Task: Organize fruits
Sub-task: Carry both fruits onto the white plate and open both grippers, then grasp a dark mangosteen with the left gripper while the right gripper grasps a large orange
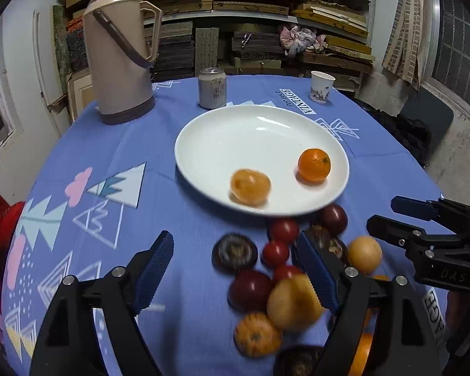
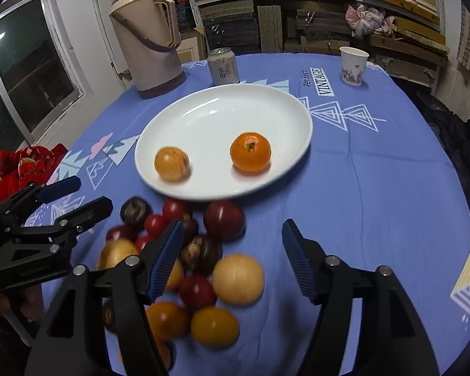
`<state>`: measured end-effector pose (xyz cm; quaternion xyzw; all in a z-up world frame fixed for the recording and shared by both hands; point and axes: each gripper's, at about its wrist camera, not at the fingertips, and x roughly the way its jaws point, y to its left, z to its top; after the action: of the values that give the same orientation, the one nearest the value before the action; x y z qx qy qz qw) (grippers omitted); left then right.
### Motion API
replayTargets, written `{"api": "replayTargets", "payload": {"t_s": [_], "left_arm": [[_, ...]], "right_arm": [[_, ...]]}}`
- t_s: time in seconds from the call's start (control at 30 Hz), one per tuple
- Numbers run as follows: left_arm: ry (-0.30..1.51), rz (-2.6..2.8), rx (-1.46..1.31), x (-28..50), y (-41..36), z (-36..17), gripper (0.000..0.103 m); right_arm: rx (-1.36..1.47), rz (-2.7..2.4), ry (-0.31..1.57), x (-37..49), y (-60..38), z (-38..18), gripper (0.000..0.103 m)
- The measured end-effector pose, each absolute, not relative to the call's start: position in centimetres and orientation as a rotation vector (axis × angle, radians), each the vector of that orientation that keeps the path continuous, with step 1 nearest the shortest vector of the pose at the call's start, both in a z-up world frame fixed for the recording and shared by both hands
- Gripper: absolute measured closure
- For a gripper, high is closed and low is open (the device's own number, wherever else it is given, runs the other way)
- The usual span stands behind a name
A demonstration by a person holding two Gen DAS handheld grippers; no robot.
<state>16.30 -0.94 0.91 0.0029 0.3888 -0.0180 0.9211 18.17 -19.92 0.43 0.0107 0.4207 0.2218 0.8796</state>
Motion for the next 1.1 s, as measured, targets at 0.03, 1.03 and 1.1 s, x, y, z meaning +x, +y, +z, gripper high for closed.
{"api": "replayTargets", "payload": {"t_s": [0.03, 1.03, 1.1], "left_arm": [[0.799, -0.036, 0.001, 15.7, -1.1, 0.9, 0.02], [0.888, -0.068, 0.032, 6.7, -1.8, -3.8, 0.014], [0.892, -0.063, 0.035, 6.6, -1.7, -4.0, 0.014]], "right_arm": [[0.022, 0.461, 0.873, 17.7, -20.1, 0.4, 0.035], [-0.112, 0.583, 0.852, 5.4, -18.2, -3.3, 0.021], [-0.113, 0.591, 0.861, 5.5, -17.7, -3.5, 0.025]]}}
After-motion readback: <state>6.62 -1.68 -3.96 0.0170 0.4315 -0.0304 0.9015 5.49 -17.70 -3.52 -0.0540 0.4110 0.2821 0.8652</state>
